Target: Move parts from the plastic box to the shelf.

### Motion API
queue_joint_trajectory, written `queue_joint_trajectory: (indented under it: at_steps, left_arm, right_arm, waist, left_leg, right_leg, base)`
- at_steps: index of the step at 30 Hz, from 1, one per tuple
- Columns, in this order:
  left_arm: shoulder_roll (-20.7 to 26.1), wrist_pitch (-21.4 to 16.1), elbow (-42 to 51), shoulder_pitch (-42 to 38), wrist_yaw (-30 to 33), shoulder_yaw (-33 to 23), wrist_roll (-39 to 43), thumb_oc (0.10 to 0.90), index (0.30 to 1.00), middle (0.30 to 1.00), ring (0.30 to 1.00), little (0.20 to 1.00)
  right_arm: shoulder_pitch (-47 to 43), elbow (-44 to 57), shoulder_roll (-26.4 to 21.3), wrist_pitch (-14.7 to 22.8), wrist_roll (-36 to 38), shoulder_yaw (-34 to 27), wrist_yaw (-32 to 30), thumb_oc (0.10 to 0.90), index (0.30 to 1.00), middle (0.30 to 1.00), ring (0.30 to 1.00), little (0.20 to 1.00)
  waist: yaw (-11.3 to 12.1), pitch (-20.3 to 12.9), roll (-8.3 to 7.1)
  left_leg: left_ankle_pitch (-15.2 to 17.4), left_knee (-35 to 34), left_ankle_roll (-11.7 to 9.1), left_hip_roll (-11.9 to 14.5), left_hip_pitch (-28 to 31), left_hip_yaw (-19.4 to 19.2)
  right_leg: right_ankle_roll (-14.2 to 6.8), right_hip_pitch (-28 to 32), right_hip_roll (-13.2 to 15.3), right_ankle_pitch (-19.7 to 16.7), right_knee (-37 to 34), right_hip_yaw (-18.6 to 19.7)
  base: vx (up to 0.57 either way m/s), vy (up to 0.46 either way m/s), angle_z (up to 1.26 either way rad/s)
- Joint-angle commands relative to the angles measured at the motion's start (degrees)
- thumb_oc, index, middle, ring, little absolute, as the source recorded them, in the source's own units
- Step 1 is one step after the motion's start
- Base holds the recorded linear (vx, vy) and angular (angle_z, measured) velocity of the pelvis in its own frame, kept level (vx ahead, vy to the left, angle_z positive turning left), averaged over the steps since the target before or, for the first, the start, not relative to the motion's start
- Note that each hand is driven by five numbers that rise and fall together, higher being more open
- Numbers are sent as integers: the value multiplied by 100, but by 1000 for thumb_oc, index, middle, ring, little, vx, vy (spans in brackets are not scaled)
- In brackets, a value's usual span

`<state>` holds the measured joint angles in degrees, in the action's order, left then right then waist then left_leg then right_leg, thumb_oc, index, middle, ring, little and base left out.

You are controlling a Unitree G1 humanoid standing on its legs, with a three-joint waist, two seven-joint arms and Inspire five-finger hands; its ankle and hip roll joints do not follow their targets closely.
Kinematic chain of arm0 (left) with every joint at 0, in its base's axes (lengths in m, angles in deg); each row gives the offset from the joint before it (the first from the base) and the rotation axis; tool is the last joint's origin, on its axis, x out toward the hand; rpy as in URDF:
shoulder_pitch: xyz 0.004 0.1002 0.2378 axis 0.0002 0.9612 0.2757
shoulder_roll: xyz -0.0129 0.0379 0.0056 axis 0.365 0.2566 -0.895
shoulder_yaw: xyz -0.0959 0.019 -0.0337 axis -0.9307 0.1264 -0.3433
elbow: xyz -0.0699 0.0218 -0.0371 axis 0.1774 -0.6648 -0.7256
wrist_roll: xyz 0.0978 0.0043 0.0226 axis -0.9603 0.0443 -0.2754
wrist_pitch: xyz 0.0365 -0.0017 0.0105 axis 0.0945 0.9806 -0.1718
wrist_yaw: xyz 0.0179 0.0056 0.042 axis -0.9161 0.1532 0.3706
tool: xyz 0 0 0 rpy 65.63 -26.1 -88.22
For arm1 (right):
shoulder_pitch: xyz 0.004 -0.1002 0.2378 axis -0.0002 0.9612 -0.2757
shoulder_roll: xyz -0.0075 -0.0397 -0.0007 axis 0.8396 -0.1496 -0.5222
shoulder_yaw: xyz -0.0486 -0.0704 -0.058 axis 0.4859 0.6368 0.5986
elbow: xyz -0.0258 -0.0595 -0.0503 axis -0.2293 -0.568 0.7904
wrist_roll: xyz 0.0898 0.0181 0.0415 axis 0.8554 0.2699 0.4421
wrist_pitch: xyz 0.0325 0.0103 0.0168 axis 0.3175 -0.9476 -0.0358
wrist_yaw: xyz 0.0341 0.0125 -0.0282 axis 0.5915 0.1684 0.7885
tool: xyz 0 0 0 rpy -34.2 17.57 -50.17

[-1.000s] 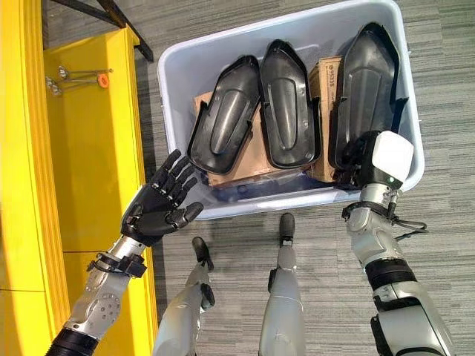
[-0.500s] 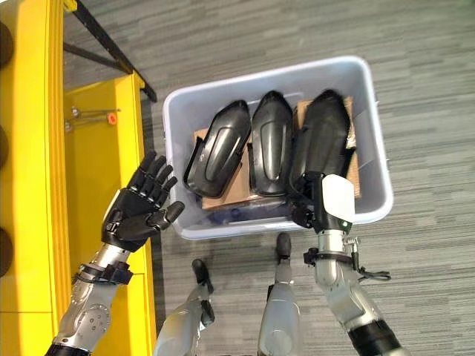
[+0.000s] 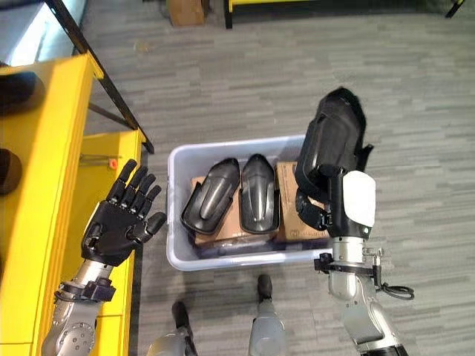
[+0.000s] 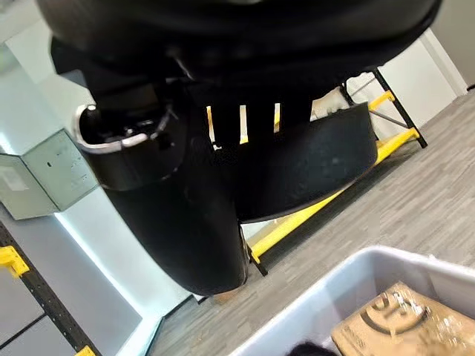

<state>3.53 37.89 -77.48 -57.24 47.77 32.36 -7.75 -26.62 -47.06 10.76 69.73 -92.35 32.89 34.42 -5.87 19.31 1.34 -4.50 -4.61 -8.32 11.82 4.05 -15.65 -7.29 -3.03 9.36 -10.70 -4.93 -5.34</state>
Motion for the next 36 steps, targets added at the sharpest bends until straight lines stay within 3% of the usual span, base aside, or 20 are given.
queue_joint_trajectory:
  at_steps: [1,8,10,15,22,26,28,36]
  left_arm:
    - [78,-265,423,-105,-399,-392,249,900,1000,1000,1000,1000]
    - [55,-206,353,-117,-370,-451,172,900,1000,1000,1000,1000]
    - [79,-230,326,-205,-254,-389,69,900,1000,1000,1000,1000]
    - [157,-263,320,-266,-375,-306,-187,900,1000,1000,1000,1000]
    - [332,-68,347,-376,-780,-103,-188,900,1000,1000,1000,1000]
    - [424,202,194,-652,-1065,271,-111,900,1000,1000,1000,1000]
    - [435,243,199,-725,-1037,351,-63,900,1000,1000,1000,1000]
    - [362,-130,406,-724,-561,429,67,900,1000,1000,1000,1000]
  right_arm:
    - [-341,954,-157,913,-125,-573,-224,400,300,300,300,300]
    - [-529,1163,-171,1324,144,-316,421,400,300,300,300,300]
    - [-915,1195,-247,1483,330,183,599,400,300,300,300,300]
    - [-1254,1272,-212,1481,358,669,524,400,300,300,300,300]
    - [-1303,1277,-154,1361,345,895,484,400,300,300,300,300]
    - [-1303,1288,-185,1042,31,1058,452,400,300,300,300,300]
    - [-1276,1304,-261,1033,73,1046,523,400,300,300,300,300]
    - [-1636,1141,-457,1122,341,1439,896,400,300,300,300,300]
  waist:
    - [-52,-661,-152]
    - [103,-918,-245]
    - [338,-1055,-282]
    - [626,-1140,-294]
    - [710,-1218,-261]
    - [638,-1306,-252]
    - [614,-1305,-266]
    - [897,-1104,-252]
  left_leg:
    - [159,-39,100,-1,116,-94]
    - [184,-39,83,16,257,-19]
    - [225,-39,118,-49,323,103]
    - [314,-39,247,-247,318,455]
    - [370,-39,401,-478,255,934]
    - [303,-39,548,-643,97,1683]
    - [261,-39,548,-674,65,1887]
    - [11,-39,408,-588,-176,2440]
  right_leg:
    - [-253,539,3,514,-7,-135]
    - [-254,757,-4,597,-7,-268]
    - [-245,905,18,643,-7,-471]
    - [-260,1117,95,670,-7,-627]
    - [-238,1269,78,733,75,-489]
    - [-30,1235,-278,1092,458,159]
    - [47,1242,-407,1208,560,279]
    - [342,1169,-617,1560,896,63]
  base:
    - [65,10,-3]
    - [41,12,1]
    - [29,88,9]
    - [6,87,31]
    - [10,54,46]
    - [3,-20,101]
    - [-2,-60,176]
    - [-44,-95,33]
